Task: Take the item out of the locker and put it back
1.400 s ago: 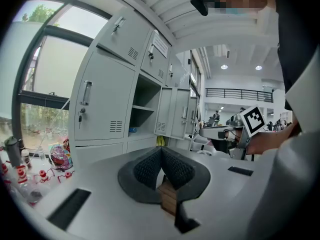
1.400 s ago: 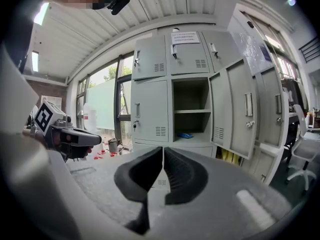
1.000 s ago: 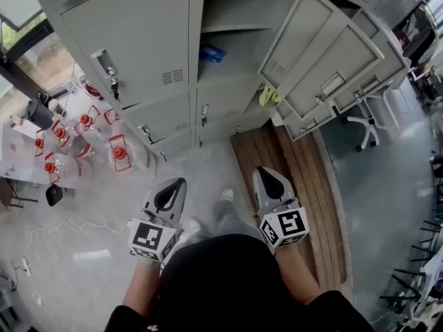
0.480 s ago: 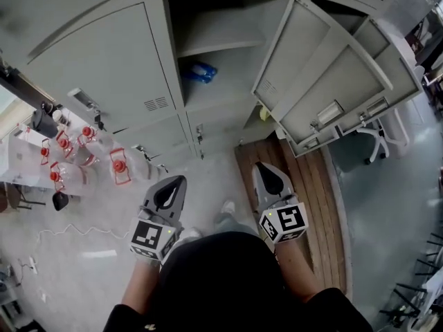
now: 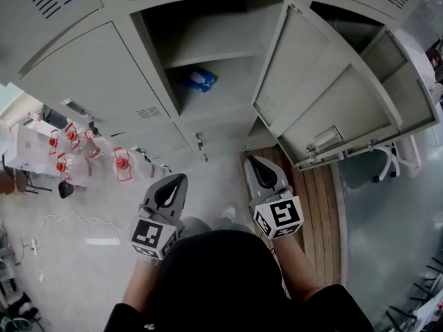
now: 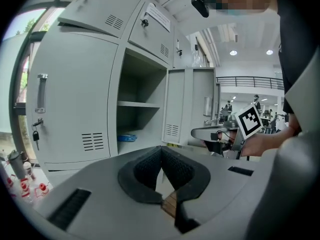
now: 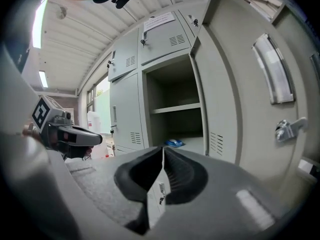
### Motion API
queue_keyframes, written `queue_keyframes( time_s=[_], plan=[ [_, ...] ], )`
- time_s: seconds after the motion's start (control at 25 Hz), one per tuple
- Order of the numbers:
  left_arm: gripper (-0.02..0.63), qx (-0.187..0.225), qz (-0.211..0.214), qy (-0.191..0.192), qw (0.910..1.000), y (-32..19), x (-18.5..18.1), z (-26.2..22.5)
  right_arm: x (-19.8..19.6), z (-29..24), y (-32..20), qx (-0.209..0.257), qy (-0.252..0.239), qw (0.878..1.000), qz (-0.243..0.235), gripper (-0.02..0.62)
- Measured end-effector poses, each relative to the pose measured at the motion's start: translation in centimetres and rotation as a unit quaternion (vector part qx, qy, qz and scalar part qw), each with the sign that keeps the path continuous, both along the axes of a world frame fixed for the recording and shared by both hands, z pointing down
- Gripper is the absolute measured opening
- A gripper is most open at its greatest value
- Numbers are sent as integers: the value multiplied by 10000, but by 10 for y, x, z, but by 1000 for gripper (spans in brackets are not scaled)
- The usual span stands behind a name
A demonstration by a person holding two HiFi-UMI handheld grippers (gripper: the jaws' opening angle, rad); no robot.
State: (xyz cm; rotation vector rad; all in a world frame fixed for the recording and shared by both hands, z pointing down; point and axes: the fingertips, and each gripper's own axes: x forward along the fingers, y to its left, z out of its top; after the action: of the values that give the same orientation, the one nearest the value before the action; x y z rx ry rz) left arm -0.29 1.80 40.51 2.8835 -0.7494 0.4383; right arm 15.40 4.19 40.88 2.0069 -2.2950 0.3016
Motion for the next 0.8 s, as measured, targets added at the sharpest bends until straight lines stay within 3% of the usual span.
queue_keyframes(
  time_s=[0.28, 0.8],
  plan=[
    [9, -44, -311, -92, 9995, -13, 0, 2, -3, 5, -35, -75, 4, 9993, -374, 6],
    [9, -93, -439, -110, 9989, -62, -15, 10, -10, 19, -113, -327, 245, 9980, -492, 24]
  ],
)
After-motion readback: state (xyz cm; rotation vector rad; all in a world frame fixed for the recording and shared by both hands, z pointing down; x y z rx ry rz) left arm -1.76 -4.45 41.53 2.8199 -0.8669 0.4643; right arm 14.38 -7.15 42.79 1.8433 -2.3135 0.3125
